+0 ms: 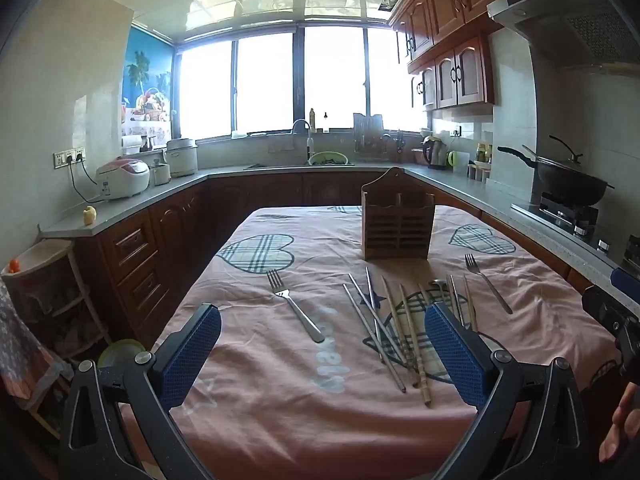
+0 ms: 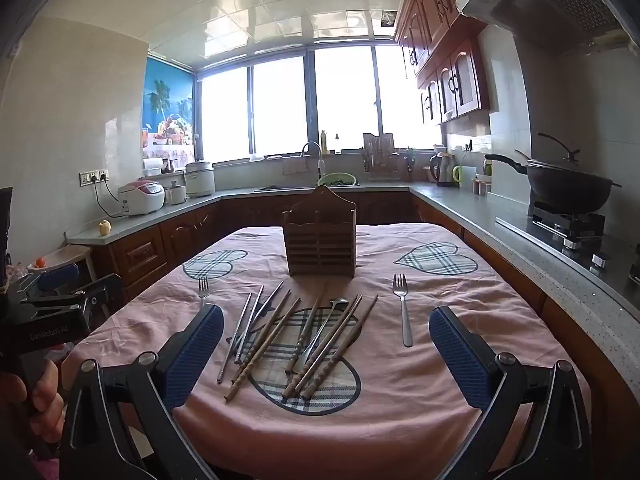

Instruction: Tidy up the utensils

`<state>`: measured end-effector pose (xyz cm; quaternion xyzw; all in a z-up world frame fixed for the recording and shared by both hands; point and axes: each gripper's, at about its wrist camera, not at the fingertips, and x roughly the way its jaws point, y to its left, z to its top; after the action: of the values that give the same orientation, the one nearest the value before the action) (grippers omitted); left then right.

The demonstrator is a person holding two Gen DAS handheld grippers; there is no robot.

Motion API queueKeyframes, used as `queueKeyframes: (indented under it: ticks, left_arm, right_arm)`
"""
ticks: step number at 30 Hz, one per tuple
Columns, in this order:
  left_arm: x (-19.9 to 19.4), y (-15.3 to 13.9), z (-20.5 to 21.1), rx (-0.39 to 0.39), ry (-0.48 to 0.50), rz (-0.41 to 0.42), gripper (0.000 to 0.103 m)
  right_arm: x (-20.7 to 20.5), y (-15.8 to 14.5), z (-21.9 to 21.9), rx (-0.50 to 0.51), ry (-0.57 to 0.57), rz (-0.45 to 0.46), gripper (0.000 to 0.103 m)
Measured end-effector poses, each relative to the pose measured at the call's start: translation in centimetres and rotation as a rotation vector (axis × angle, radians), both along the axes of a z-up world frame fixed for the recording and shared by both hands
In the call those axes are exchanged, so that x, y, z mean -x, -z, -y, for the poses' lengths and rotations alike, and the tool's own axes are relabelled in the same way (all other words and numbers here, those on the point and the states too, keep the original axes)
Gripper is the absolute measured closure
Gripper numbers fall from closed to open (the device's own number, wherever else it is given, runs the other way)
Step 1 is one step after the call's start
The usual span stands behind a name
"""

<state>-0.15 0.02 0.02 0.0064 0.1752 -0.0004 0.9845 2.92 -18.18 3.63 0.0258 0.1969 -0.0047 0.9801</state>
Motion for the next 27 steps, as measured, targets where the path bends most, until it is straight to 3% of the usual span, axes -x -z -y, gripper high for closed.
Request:
queueKeyframes:
  ticks: [27]
  left_arm:
    - [-0.8, 0.8, -0.5, 0.017, -0.010, -0.045, 0.001]
  right_arm:
    - [-0.6, 0.5, -0.6, 0.022, -0.007, -0.021, 0.000]
